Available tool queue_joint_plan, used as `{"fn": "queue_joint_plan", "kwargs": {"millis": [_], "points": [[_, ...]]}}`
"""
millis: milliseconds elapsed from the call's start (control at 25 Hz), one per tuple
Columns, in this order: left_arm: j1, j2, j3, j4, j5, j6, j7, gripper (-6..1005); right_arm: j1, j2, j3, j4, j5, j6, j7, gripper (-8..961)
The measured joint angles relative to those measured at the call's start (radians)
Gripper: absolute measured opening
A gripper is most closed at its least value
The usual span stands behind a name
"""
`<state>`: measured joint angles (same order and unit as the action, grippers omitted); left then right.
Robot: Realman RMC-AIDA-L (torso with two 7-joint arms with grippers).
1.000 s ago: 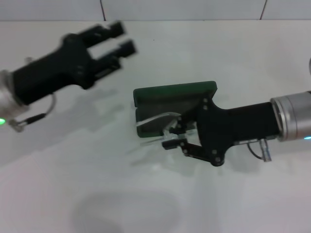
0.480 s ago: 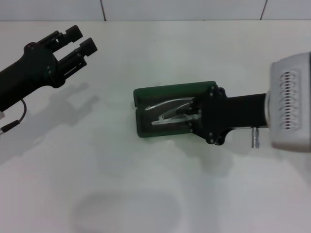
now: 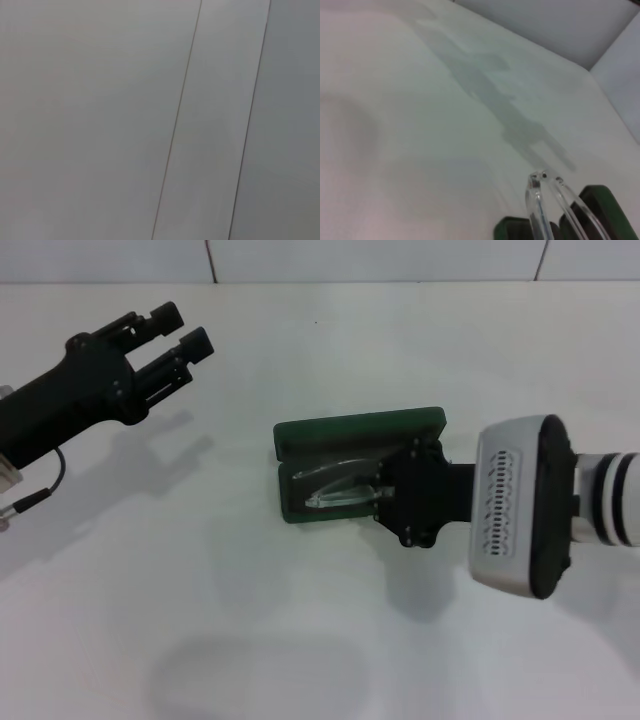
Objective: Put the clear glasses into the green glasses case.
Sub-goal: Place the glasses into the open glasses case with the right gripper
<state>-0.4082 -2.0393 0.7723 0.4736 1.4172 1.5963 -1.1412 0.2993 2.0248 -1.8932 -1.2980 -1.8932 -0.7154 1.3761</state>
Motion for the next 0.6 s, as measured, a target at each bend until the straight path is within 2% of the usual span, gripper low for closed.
{"fn": "queue_joint_plan", "kwargs": {"millis": [600], "points": [[-0.006, -0.007, -0.001, -0.004, 0.014, -0.004, -0.002, 556, -0.003, 0.002, -0.137, 0.052, -0.024, 0.241, 0.003, 188]]}}
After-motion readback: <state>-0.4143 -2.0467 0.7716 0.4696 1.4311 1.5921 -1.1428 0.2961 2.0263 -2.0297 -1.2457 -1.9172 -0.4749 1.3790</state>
